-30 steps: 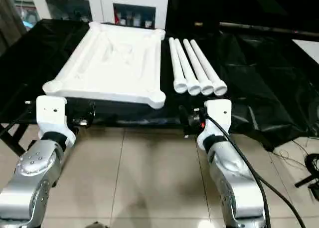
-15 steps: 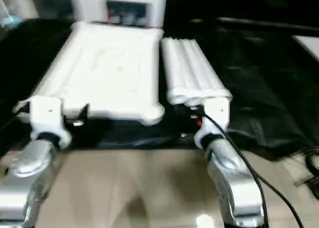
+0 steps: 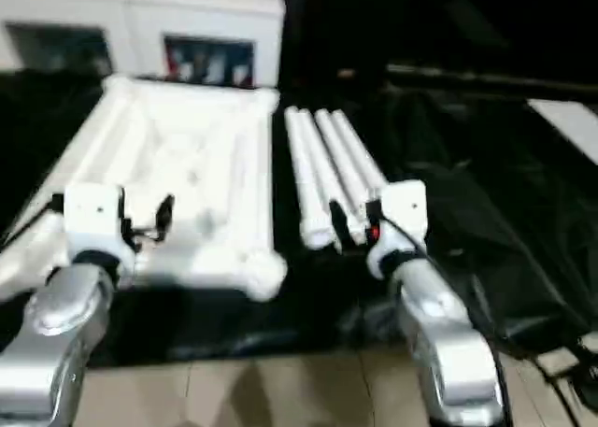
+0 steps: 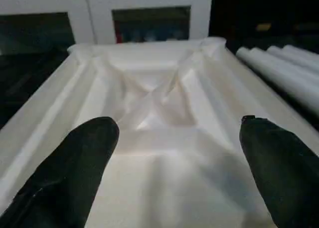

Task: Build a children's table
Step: Move to table

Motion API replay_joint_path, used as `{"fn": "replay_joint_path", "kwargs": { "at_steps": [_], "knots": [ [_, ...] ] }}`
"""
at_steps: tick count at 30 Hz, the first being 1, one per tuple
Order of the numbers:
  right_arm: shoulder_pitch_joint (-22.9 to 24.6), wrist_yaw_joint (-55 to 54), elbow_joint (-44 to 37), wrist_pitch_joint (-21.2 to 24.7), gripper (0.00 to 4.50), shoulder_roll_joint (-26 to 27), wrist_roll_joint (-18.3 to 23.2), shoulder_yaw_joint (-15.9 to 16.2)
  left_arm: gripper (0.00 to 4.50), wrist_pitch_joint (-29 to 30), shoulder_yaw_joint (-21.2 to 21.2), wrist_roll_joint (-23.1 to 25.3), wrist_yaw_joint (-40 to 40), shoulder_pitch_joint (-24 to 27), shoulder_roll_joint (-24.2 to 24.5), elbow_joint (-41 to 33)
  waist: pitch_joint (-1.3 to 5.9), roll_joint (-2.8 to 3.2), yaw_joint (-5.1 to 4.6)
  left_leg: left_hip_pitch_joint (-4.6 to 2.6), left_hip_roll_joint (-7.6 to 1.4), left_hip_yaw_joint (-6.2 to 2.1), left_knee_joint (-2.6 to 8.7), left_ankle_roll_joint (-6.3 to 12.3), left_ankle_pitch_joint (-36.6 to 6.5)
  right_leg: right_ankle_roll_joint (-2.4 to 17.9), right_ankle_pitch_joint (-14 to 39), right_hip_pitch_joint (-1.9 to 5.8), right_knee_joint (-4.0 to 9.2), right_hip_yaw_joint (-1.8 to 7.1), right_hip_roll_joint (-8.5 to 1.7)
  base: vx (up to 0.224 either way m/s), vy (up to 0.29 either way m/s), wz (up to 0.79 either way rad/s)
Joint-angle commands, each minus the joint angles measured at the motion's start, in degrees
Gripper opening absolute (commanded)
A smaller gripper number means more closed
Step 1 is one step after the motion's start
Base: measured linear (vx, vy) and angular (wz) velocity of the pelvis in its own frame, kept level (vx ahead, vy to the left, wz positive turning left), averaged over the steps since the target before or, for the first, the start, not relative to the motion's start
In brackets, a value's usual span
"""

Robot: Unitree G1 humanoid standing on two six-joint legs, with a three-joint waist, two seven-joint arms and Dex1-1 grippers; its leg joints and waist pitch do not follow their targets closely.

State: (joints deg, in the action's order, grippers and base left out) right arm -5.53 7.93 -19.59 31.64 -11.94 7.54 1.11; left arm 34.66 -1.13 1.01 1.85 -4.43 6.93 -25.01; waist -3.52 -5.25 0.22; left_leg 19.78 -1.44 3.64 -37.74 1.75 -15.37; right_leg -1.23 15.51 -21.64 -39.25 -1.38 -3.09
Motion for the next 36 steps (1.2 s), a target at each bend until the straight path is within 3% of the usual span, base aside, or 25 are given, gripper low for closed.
{"fn": "replay_joint_path", "kwargs": {
  "at_steps": [1,2,3,4,5,6,7,8,9,10,11,12,13,14,15,16,18,20,22,25,28,30,33,35,36],
  "knots": [
    [-0.2,0.9,0.0,-0.4,4.5,0.1,-0.4,0.6,4.47,0.4,0.8,0.3,-0.4,0.5,-0.5,-0.9,1.38,-0.96,2.59,2.27,-2.61,-0.11,-1.91,10.24,-13.7,-6.9,29.1,5.18,13.48,6.84,-11.72,0.158,-0.125,0.63],
    [-0.1,0.8,-0.1,-0.2,4.5,0.7,0.1,0.3,4.47,0.5,0.8,0.3,-0.4,0.7,-0.4,-1.1,2.08,-0.93,2.02,3.74,-3.72,-0.09,-7.15,5.17,-5.4,-3.1,43.4,7.28,14.63,6.29,-14.31,0.158,-0.125,0.63],
    [-0.1,0.7,-0.2,-0.2,4.5,0.8,0.3,0.2,4.47,0.5,0.8,0.3,-0.4,0.7,-0.5,-1.1,1.41,-0.04,2.35,5.21,-5.34,-0.1,-6.46,2.14,-3.1,0.6,42.0,9.02,14.06,3.71,-14.93,0.153,-0.065,0.49],
    [0.0,0.2,-0.2,0.0,4.5,1.9,1.5,-0.9,4.47,0.5,0.9,0.4,-0.5,0.9,-0.5,-1.3,2.03,0.73,2.16,2.86,-5.67,-0.11,-4.35,-0.26,-3.4,5.6,39.4,8.14,13.02,6.53,-11.24,0.164,-0.019,0.39],
    [0.0,-0.3,-0.2,0.2,4.5,2.2,1.8,-1.5,4.47,0.5,1.0,0.5,-0.5,1.1,-0.7,-1.5,1.41,1.31,3.89,2.92,-6.37,0.75,-0.43,1.16,-0.7,14.4,31.1,10.21,12.81,5.12,-8.09,0.164,-0.019,0.39],
    [0.0,-0.4,-0.1,0.3,4.5,2.3,1.8,-1.7,4.47,0.5,1.1,0.5,-0.5,1.2,-0.7,-1.5,1.76,2.76,4.13,-0.51,-7.99,1.91,4.5,1.89,1.9,16.7,22.2,8.73,11.68,1.88,-4.3,0.177,0.008,0.42],
    [0.1,-0.5,0.0,0.4,4.5,2.0,1.6,-1.6,4.47,0.5,1.2,0.6,-0.6,1.4,-0.8,-1.6,1.72,4.48,3.45,-4.11,-10.34,0.08,7.52,3.01,-0.3,14.4,16.8,5.95,9.31,-0.66,-1.41,0.166,0.064,0.32],
    [0.4,-0.2,0.3,-0.1,4.5,1.3,1.3,-1.7,4.47,-0.1,1.8,0.1,-0.1,1.6,-1.2,-1.5,2.89,5.41,-0.04,-10.22,-15.56,-6.1,8.78,8.03,-3.2,8.1,10.6,-0.97,0.07,-2.78,0.57,0.166,0.064,0.32],
    [0.5,0.0,0.4,-0.2,4.5,1.1,1.3,-1.9,4.47,-0.1,2.2,0.2,0.1,1.6,-1.1,-1.5,3.94,4.71,0.65,-11.24,-16.17,-6.82,5.94,14.55,12.3,1.1,4.7,-4.38,-2.36,-2.02,-0.74,0.185,0.075,0.19],
    [0.5,0.0,0.4,-0.2,4.5,1.1,1.3,-1.9,4.47,-0.1,2.2,0.2,0.1,1.6,-1.1,-1.5,3.84,4.88,1.23,-10.35,-15.34,-5.88,4.71,16.03,24.6,-1.5,1.3,-5.58,-2.8,-1.73,-1.15,0.189,0.057,0.11],
    [1.0,0.0,-0.1,-0.2,4.5,1.1,1.2,-2.2,4.47,-0.6,3.0,0.5,0.5,1.9,-0.7,-1.2,4.77,4.25,1.77,-9.27,-13.56,-3.95,2.4,17.06,55.0,-4.4,-9.4,-7.11,-1.58,-0.79,-2.07,0.189,0.057,0.11],
    [1.5,-0.1,-0.9,0.0,4.5,1.3,1.3,-2.3,4.47,-1.4,2.8,0.3,0.7,2.2,-0.8,-0.9,5.1,2.6,1.62,-7.65,-8.58,-0.71,-0.63,12.33,67.8,-1.2,-26.1,-7.04,3.24,1.2,-3.24,0.0,0.0,0.0],
    [1.9,-0.1,-1.4,0.1,4.5,1.4,1.2,-2.2,4.47,-1.7,2.6,0.0,0.8,2.4,-0.9,-0.8,4.94,0.14,1.3,-4.62,-4.96,1.14,-1.05,9.04,59.7,-0.4,-35.4,-4.5,5.26,2.55,-3.58,-0.149,0.018,0.11],
    [2.6,-0.2,-2.3,0.2,4.5,1.6,0.8,-2.0,4.47,-2.0,2.4,-0.3,1.0,2.4,-0.8,-0.5,4.85,-1.61,2.68,-0.65,-2.79,2.17,-0.93,6.42,34.4,3.1,-45.0,1.39,5.55,5.9,-6.59,-0.149,0.018,0.11],
    [3.1,-0.3,-3.0,0.4,4.5,1.7,0.5,-1.7,4.47,-2.7,2.4,-0.3,1.2,2.3,-0.5,-0.3,4.17,-1.1,3.68,0.7,-5.96,0.82,-0.17,4.09,13.9,11.1,-45.2,2.08,7.68,8.15,-10.02,-0.064,0.006,0.33],
    [3.5,-0.4,-3.5,0.5,4.5,1.7,0.5,-1.5,4.47,-3.3,2.3,-0.3,1.4,2.2,-0.4,-0.2,4.27,-0.95,3.43,0.95,-6.19,0.91,1.15,2.86,9.7,14.1,-42.9,2.85,7.35,7.31,-8.55,-0.001,-0.031,0.22],
    [3.9,-0.2,-3.7,0.2,4.5,1.6,0.4,-1.0,4.47,-3.9,2.2,-0.5,1.6,2.0,-0.3,0.2,3.9,1.56,1.76,0.23,-7.52,1.64,4.92,2.71,7.8,19.0,-17.1,1.3,6.89,3.0,-3.03,-0.016,-0.046,0.14],
    [4.4,0.0,-2.9,-0.5,4.5,1.8,0.8,-0.9,4.47,-4.2,1.8,-1.1,1.3,2.4,-1.1,0.6,2.77,1.51,0.73,0.05,-9.52,1.45,5.93,3.55,-2.6,15.8,3.4,0.19,8.4,1.77,-2.28,-0.068,-0.049,0.04],
    [4.2,1.1,-1.9,-0.3,4.5,1.6,1.7,-0.4,4.47,-1.4,0.5,-2.0,0.5,3.3,-2.5,-0.6,2.15,1.32,0.44,-1.62,-10.74,1.54,6.49,0.21,-16.7,10.8,17.2,-1.11,10.1,0.33,-1.91,-0.056,-0.059,0.16],
    [3.5,3.5,-1.9,-1.0,4.5,0.6,2.0,-0.2,4.47,-2.0,0.9,-1.1,0.2,3.8,-1.9,-1.3,1.98,0.91,-0.43,-1.99,-10.32,2.79,6.19,-2.76,-21.9,6.0,25.3,-1.69,11.9,-1.05,-2.04,-0.044,-0.088,0.25],
    [2.4,4.5,-0.9,-0.9,4.5,0.0,2.6,-0.6,4.47,-3.2,1.4,-1.4,1.9,3.0,-0.5,0.4,2.4,-0.27,-0.24,-0.12,-9.12,3.1,5.41,-3.7,-17.5,-1.3,36.7,-0.93,12.88,-1.02,-4.27,-0.053,-0.07,0.06],
    [1.2,5.2,-0.1,-0.3,4.5,-0.5,3.8,-2.2,4.47,-3.9,3.0,-0.8,3.6,1.4,0.9,1.8,2.44,0.07,-0.47,-0.19,-9.05,2.72,5.15,-4.59,-17.5,-4.5,40.7,-0.95,14.23,-2.87,-4.34,-0.053,-0.042,-0.01],
    [0.3,6.6,1.1,-0.9,4.5,-2.0,4.5,-3.9,4.47,-4.0,5.4,-1.7,7.6,-0.4,2.3,2.5,2.68,2.13,-0.56,0.82,-10.86,1.54,6.77,-5.06,-18.2,-2.0,30.3,1.06,13.25,-3.95,-4.47,0.0,0.0,0.0],
    [0.0,8.6,1.0,-2.1,4.5,-2.7,5.8,-4.5,4.47,-4.4,6.5,-2.9,11.3,-1.3,3.8,2.5,2.75,2.01,-0.39,0.42,-11.45,1.88,7.15,-5.27,-18.9,1.6,22.0,1.13,12.88,-3.58,-4.76,0.0,0.0,0.0],
    [-0.4,12.4,1.3,-4.5,4.5,-5.1,7.0,-5.7,4.47,-5.9,10.7,-2.1,16.1,-2.8,6.9,2.4,2.14,3.9,0.33,0.36,-11.28,1.59,7.48,-5.81,-19.5,3.2,21.8,1.02,12.47,-3.42,-5.07,0.0,0.0,0.0]
  ]
}}
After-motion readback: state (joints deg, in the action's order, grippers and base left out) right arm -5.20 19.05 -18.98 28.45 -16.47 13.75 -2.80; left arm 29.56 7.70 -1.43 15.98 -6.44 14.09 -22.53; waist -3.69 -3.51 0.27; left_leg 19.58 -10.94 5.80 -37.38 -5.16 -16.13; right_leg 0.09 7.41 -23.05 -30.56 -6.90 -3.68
